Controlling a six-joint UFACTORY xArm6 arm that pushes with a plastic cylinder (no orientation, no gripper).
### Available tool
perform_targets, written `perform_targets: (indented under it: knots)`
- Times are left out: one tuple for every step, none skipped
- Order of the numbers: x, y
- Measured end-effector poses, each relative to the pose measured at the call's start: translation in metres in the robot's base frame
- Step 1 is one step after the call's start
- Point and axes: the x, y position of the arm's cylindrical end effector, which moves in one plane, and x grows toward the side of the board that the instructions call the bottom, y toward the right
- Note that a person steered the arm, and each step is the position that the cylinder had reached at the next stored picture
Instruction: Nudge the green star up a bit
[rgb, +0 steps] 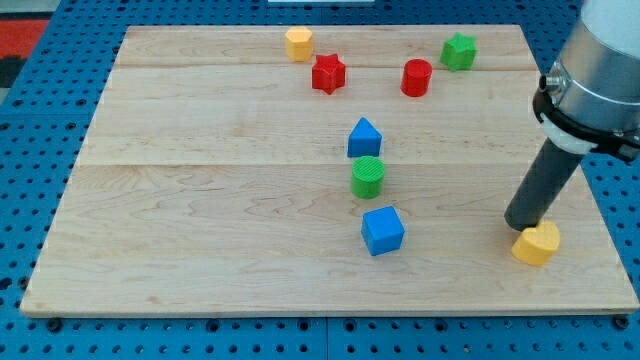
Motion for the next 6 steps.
perform_targets:
  knots:
    - [-0.072,0.000]
    - [-0.151,-0.010]
    - [-0.218,-0.011]
    - [-0.268,-0.039]
    - [-0.287,-0.108]
    - [-0.295,-0.133]
